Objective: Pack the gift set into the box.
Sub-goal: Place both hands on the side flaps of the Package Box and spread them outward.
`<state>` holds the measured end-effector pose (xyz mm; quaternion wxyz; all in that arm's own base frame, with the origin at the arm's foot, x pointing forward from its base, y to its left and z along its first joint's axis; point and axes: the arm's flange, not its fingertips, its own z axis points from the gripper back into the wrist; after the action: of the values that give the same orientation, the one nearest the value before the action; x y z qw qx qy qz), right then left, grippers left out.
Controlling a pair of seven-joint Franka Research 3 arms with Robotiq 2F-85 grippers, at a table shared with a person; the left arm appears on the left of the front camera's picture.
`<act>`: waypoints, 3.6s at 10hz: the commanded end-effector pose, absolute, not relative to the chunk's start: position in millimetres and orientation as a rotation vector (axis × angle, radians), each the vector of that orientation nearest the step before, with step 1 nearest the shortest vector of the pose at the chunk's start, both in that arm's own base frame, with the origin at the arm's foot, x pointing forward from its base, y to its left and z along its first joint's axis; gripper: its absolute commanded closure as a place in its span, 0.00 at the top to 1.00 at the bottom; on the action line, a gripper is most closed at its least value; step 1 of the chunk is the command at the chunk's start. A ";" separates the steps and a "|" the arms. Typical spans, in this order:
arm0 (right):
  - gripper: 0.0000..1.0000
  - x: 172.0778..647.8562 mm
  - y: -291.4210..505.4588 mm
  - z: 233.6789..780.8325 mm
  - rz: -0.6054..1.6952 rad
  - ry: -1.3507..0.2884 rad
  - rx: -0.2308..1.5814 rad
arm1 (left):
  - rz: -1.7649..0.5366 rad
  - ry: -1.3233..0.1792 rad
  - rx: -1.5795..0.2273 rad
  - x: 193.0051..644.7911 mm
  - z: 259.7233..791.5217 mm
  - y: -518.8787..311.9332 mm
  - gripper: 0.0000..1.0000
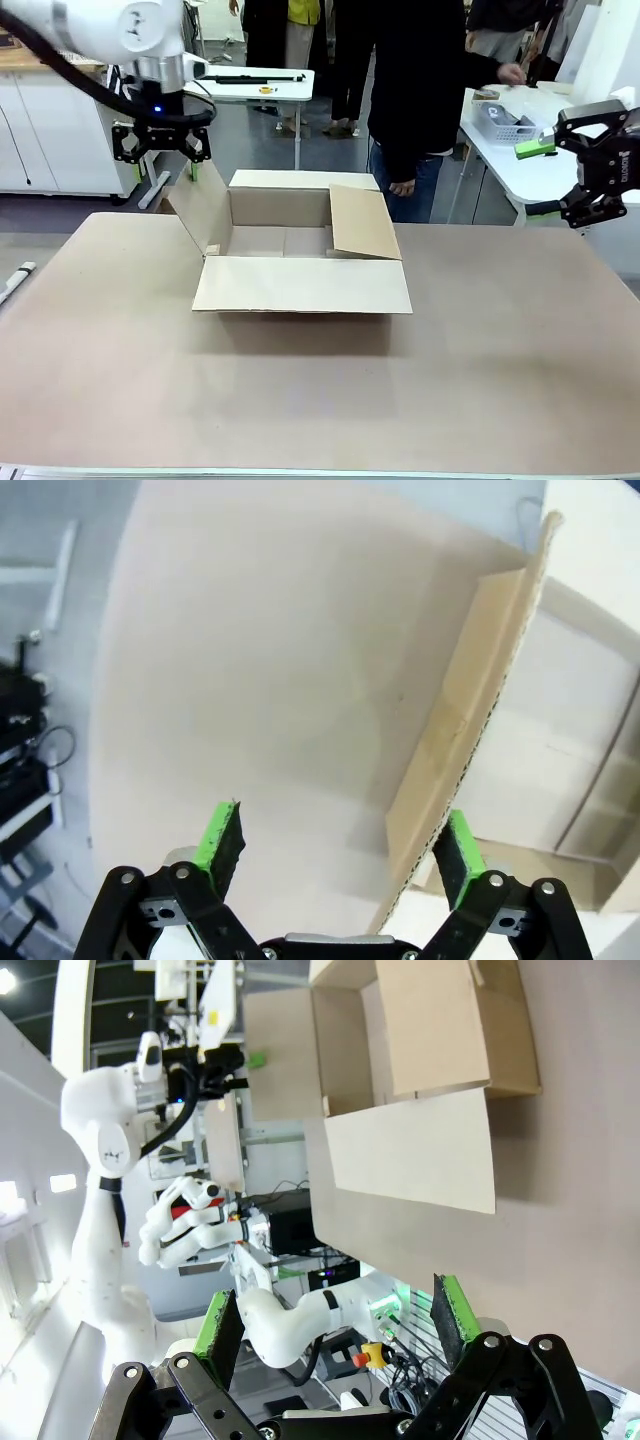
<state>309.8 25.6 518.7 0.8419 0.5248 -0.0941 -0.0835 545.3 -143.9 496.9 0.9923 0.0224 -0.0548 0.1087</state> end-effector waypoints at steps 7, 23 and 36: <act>1.00 312.4 27.5 519.9 -0.159 -0.214 1.129 | -0.235 -0.120 -0.489 524.7 436.9 -37.1 1.00; 1.00 375.7 271.7 525.5 0.197 -0.463 0.375 | -0.152 -0.141 -0.410 534.6 445.8 -49.9 1.00; 1.00 545.5 427.1 417.8 0.005 -0.236 -0.339 | -0.152 -0.141 -0.410 534.6 445.8 -49.9 1.00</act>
<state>526.1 428.2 413.9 0.9844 -0.1409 -0.1051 0.0074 536.0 -49.0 443.3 0.9711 -0.2137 -0.0698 -0.0803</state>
